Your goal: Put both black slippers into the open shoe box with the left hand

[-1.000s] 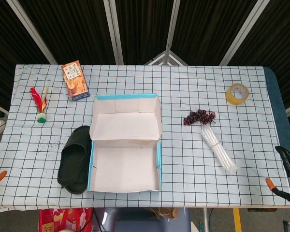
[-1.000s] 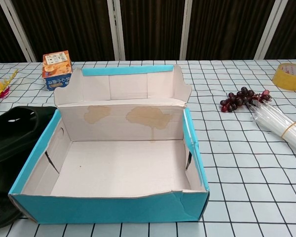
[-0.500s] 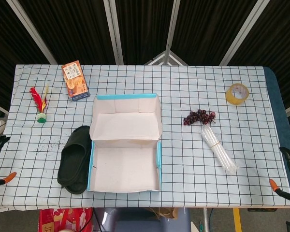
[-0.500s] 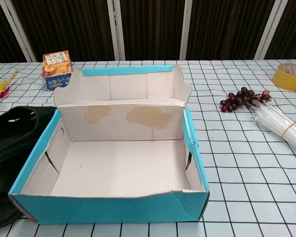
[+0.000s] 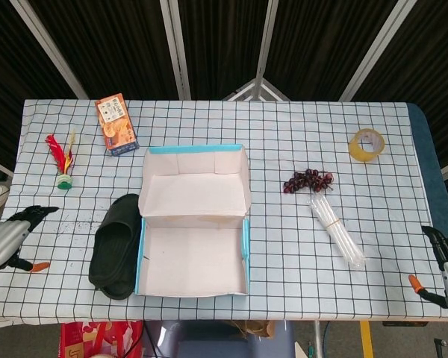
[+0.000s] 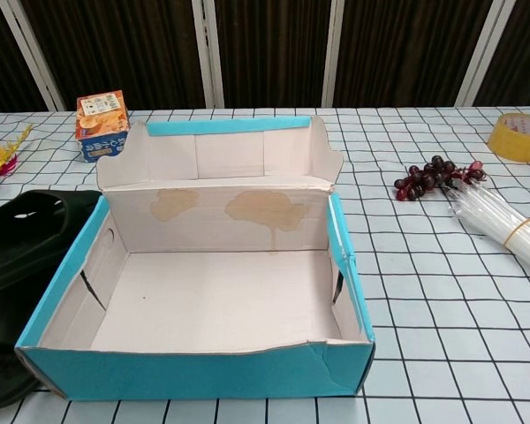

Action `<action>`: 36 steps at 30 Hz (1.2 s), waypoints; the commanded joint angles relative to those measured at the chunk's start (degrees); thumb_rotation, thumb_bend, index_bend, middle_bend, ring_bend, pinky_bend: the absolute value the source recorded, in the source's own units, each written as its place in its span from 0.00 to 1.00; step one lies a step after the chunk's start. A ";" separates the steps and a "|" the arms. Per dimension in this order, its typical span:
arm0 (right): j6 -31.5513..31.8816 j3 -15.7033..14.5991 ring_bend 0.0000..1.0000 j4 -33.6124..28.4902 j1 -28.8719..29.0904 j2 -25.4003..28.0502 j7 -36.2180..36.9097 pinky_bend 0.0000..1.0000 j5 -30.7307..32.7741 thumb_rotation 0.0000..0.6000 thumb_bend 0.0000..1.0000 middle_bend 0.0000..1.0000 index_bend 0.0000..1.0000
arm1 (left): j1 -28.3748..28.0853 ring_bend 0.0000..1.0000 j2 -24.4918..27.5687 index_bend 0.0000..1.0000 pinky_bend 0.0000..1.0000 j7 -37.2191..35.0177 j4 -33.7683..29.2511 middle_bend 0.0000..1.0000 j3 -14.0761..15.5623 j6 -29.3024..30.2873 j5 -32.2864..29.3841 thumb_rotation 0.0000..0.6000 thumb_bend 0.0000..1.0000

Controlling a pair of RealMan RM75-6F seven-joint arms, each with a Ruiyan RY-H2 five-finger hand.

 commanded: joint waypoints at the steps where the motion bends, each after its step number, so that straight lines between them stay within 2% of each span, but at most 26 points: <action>1: -0.28 0.05 0.18 0.14 0.10 -0.09 -0.02 0.13 0.30 1.00 0.31 0.11 0.03 | -9.39 0.00 3.85 0.08 0.11 -3.94 -0.17 0.08 -2.28 -13.64 -5.88 1.00 0.15; 6: -0.59 0.17 0.18 0.31 0.20 -0.15 -0.05 0.13 0.74 1.00 0.31 0.11 0.03 | -13.80 0.00 1.93 0.08 0.11 -1.90 1.80 0.08 -2.80 -19.73 -10.44 1.00 0.15; 16: -1.72 0.37 0.18 0.62 0.52 -0.28 -0.12 0.13 1.99 1.00 0.31 0.11 0.03 | -20.08 0.00 -3.90 0.08 0.11 0.36 5.79 0.08 -3.20 -25.64 -15.72 1.00 0.15; 21: -2.74 0.49 0.18 1.00 0.82 -0.43 -0.07 0.13 2.88 1.00 0.31 0.11 0.03 | -23.96 0.00 -7.38 0.08 0.10 3.60 9.33 0.09 -1.44 -27.34 -19.26 1.00 0.15; 36: -6.05 0.55 0.18 0.90 1.91 -0.80 -1.97 0.13 5.16 1.00 0.31 0.11 0.03 | -33.15 0.00 -16.56 0.07 0.10 10.79 16.13 0.13 4.28 -25.55 -30.26 1.00 0.15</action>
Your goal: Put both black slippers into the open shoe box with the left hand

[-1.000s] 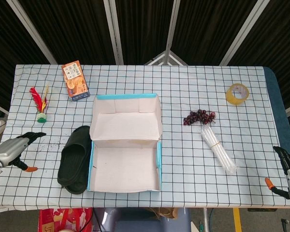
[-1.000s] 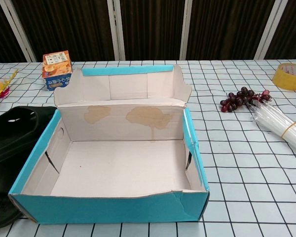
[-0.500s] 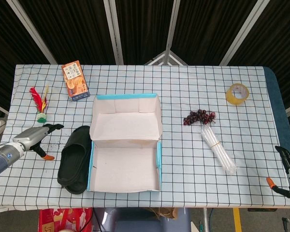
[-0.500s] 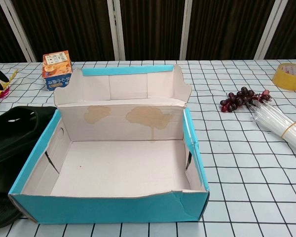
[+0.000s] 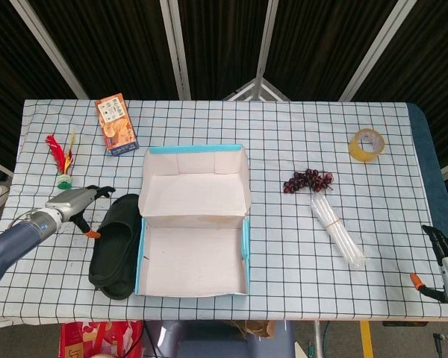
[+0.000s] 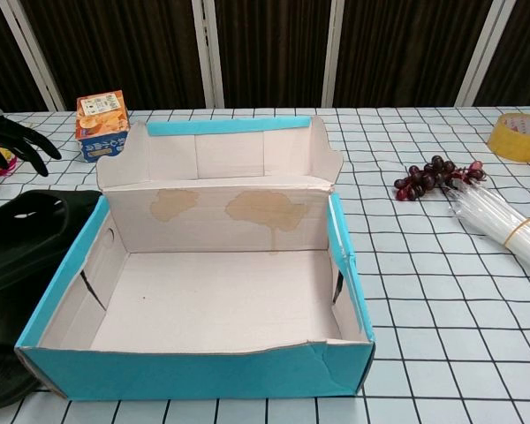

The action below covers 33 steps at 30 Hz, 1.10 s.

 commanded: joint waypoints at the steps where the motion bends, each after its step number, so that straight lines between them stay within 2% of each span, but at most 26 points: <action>1: -0.80 -0.08 0.18 -0.26 0.28 0.12 -0.52 0.13 0.48 1.00 0.31 0.11 0.03 | -1.94 0.00 -2.21 0.07 0.10 1.17 2.01 0.14 1.33 0.49 -2.31 1.00 0.15; 17: -1.45 0.07 0.18 -0.66 0.43 0.37 -1.31 0.13 1.52 1.00 0.31 0.11 0.03 | -7.31 0.00 -9.46 0.11 0.10 3.54 6.39 0.17 4.85 1.10 -7.96 1.00 0.15; 18: -2.25 -0.75 0.18 1.43 -0.25 0.06 -1.08 0.13 2.56 1.00 0.31 0.11 0.03 | -7.58 0.00 -9.66 0.12 0.10 3.69 6.36 0.17 5.04 1.26 -8.24 1.00 0.16; 19: -1.85 -0.79 0.18 2.60 -0.01 -0.94 -0.67 0.13 1.27 1.00 0.31 0.11 0.03 | -7.84 0.00 -9.80 0.13 0.10 3.84 6.30 0.18 5.23 1.48 -8.51 1.00 0.16; 20: -0.99 -0.53 0.18 1.13 0.06 -0.48 -1.37 0.13 0.60 1.00 0.31 0.11 0.03 | -8.07 0.00 -9.90 0.15 0.10 3.99 6.22 0.18 5.42 1.72 -8.78 1.00 0.16; 28: -0.67 -0.48 0.18 -0.92 -0.13 0.71 -1.15 0.13 0.60 1.00 0.31 0.11 0.03 | -9.66 0.00 -9.76 0.29 0.10 5.33 4.29 0.27 6.58 3.75 -10.49 1.00 0.18; 33: -0.20 -0.46 0.18 -0.99 -0.38 0.96 -0.36 0.13 0.40 1.00 0.31 0.11 0.03 | -10.65 0.00 -9.86 0.30 0.10 6.45 3.71 0.28 7.85 4.80 -12.22 1.00 0.19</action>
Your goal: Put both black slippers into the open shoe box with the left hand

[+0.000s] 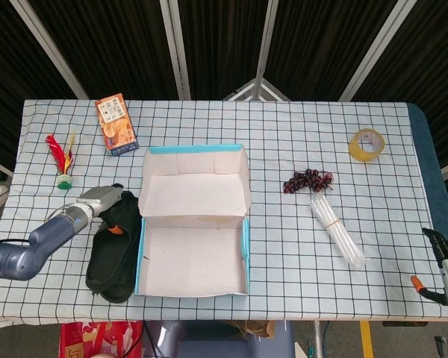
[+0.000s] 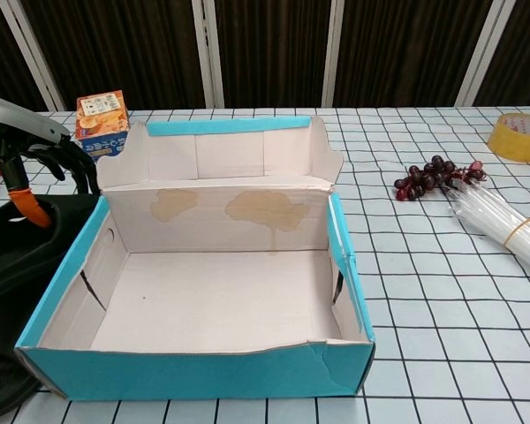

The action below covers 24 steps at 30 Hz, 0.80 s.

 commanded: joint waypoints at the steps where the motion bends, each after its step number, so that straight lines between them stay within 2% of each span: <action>1: 0.08 -0.04 0.18 0.00 -0.09 0.13 0.32 0.13 -0.11 1.00 0.31 0.11 0.03 | -0.64 0.00 -0.20 0.30 0.10 0.72 -0.17 0.28 0.87 0.48 -1.14 1.00 0.19; 10: -0.08 0.00 0.18 0.02 -0.06 0.22 0.47 0.13 0.03 1.00 0.31 0.11 0.03 | -2.63 0.00 -1.03 0.30 0.10 3.07 -0.11 0.25 3.82 1.68 -5.10 1.00 0.19; 16: -0.52 -0.06 0.18 -0.01 0.11 0.14 0.11 0.13 0.09 1.00 0.31 0.11 0.03 | -4.74 0.00 -1.20 0.29 0.10 6.04 -0.86 0.22 7.07 2.99 -8.62 1.00 0.19; 24: -1.10 -0.02 0.18 -0.10 0.36 0.10 -0.33 0.13 0.46 1.00 0.31 0.11 0.03 | -6.41 0.00 -1.48 0.29 0.10 9.26 -2.29 0.29 9.57 6.27 -11.79 1.00 0.19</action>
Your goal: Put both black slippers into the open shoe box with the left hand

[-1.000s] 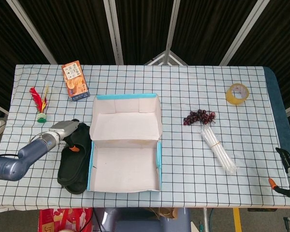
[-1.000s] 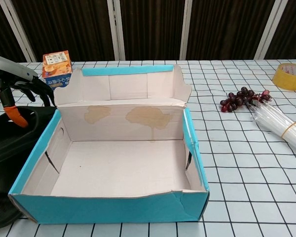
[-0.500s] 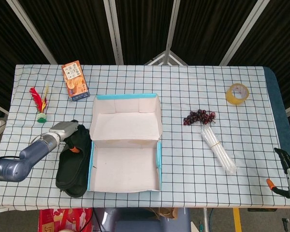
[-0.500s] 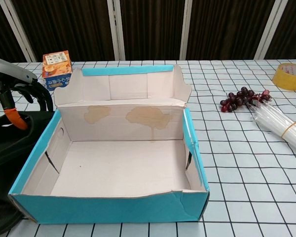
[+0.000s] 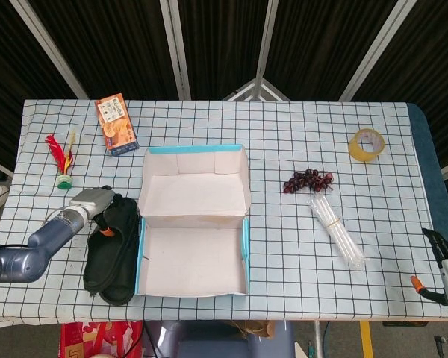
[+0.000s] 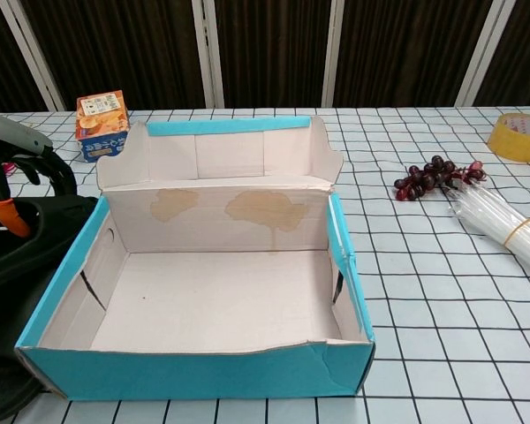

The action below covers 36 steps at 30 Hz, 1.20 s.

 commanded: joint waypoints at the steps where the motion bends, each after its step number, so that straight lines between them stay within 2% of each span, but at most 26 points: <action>1: -0.20 0.01 0.18 -0.01 0.10 0.00 -0.08 0.13 0.08 1.00 0.31 0.11 0.03 | -0.60 0.00 -0.20 0.29 0.10 1.43 -0.70 0.31 0.96 1.62 -1.20 1.00 0.19; 6: -0.39 -0.07 0.18 -0.08 0.18 0.03 -0.19 0.13 0.02 1.00 0.31 0.11 0.03 | -1.12 0.01 -1.31 0.31 0.10 3.94 -1.43 0.40 1.85 4.53 -3.20 1.00 0.19; 10: -0.44 -0.04 0.18 -0.08 0.18 0.08 -0.15 0.13 0.15 1.00 0.31 0.11 0.03 | -1.17 0.05 -1.91 0.38 0.10 5.14 -1.41 0.48 1.96 5.72 -4.08 1.00 0.27; 15: -0.50 -0.06 0.18 -0.06 0.17 0.14 -0.08 0.13 0.21 1.00 0.31 0.11 0.03 | -0.98 0.05 -1.63 0.40 0.10 6.56 -1.96 0.48 2.04 7.45 -5.25 1.00 0.35; 18: -0.49 -0.11 0.18 -0.12 0.15 0.22 0.02 0.13 0.15 1.00 0.31 0.11 0.03 | -0.55 0.05 0.52 0.42 0.10 6.61 -3.24 0.48 2.05 7.58 -4.78 1.00 0.36; 19: -2.07 -0.94 0.18 3.63 -0.37 -0.92 0.17 0.13 1.83 1.00 0.31 0.11 0.03 | -0.44 0.05 1.51 0.42 0.10 6.76 -3.77 0.49 2.22 7.65 -4.48 1.00 0.36; 20: -0.54 -0.79 0.18 2.32 -0.18 -0.92 -0.39 0.13 -0.27 1.00 0.31 0.11 0.03 | -0.40 0.05 2.83 0.43 0.10 7.17 -4.45 0.49 2.66 7.90 -4.16 1.00 0.36; 25: 0.12 -0.70 0.18 -0.29 -0.49 0.46 -0.47 0.13 -0.26 1.00 0.31 0.11 0.03 | -0.51 0.07 11.31 0.45 0.10 9.06 -9.76 0.50 4.62 9.78 -2.36 1.00 0.37; 30: 0.86 -0.78 0.18 -0.82 -0.75 0.88 0.52 0.13 -1.06 1.00 0.31 0.11 0.03 | 0.14 0.07 24.02 0.46 0.10 9.27 -17.19 0.50 4.91 12.86 2.49 1.00 0.37; 32: 0.93 -0.81 0.18 -0.89 -0.77 0.98 0.86 0.13 -1.24 1.00 0.31 0.11 0.03 | 1.12 0.07 27.95 0.46 0.10 9.82 -19.62 0.50 4.28 15.67 5.82 1.00 0.37; 36: 0.91 -0.84 0.18 -0.92 -0.72 1.19 2.04 0.13 -1.61 1.00 0.31 0.11 0.03 | 5.17 0.07 32.74 0.47 0.10 12.54 -24.19 0.50 2.00 26.97 15.86 1.00 0.37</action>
